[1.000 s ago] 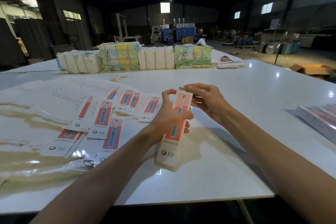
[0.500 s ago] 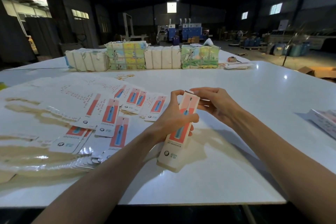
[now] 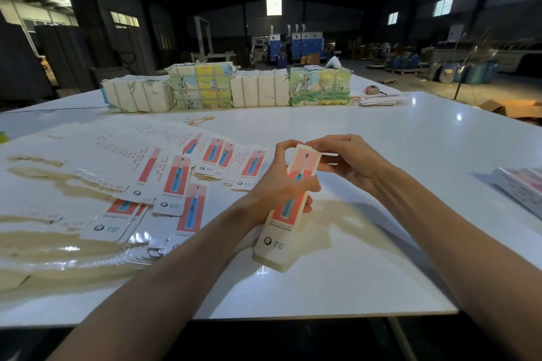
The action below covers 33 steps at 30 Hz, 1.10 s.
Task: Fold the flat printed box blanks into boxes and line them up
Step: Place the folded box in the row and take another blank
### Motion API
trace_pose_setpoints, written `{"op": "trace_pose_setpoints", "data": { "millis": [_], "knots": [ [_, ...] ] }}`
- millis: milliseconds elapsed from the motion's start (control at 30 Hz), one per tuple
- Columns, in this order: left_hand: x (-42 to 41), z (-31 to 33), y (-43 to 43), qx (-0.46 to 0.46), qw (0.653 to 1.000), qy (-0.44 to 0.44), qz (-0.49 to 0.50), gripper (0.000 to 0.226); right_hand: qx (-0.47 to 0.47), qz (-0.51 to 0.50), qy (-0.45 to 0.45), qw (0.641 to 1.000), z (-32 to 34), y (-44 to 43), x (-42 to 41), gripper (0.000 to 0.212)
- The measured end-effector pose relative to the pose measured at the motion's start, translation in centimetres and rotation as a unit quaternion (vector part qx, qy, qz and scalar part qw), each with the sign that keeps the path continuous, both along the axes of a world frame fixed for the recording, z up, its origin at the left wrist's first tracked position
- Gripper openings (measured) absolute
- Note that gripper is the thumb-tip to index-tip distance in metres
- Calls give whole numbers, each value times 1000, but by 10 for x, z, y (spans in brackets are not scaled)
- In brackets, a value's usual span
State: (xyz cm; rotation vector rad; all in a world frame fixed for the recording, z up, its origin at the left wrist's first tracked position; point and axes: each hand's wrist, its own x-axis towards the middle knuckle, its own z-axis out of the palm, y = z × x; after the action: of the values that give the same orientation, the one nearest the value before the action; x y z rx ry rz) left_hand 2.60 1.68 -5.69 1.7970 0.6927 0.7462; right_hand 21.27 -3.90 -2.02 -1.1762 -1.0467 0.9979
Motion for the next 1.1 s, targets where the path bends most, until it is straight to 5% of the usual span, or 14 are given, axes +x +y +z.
{"op": "trace_pose_setpoints", "data": {
  "millis": [200,633,800,933,1033,1100],
  "knots": [
    [-2,0,5,-22,998,-44,32,77,38,42,29,998,-7,0,-13,19],
    [-1,0,7,-43,996,-73,33,75,115,-47,-140,982,-15,-3,-18,18],
    [5,-5,14,-104,983,-121,88,67,87,-93,-212,969,-27,7,-33,34],
    [5,1,26,-140,944,-208,212,59,72,-111,-353,926,-24,9,-42,48],
    [1,7,25,-244,890,-340,179,53,46,-51,-434,898,-22,2,-50,76],
    [3,7,17,-239,900,-327,164,55,49,-27,-513,857,-23,0,-56,84]
  ]
}}
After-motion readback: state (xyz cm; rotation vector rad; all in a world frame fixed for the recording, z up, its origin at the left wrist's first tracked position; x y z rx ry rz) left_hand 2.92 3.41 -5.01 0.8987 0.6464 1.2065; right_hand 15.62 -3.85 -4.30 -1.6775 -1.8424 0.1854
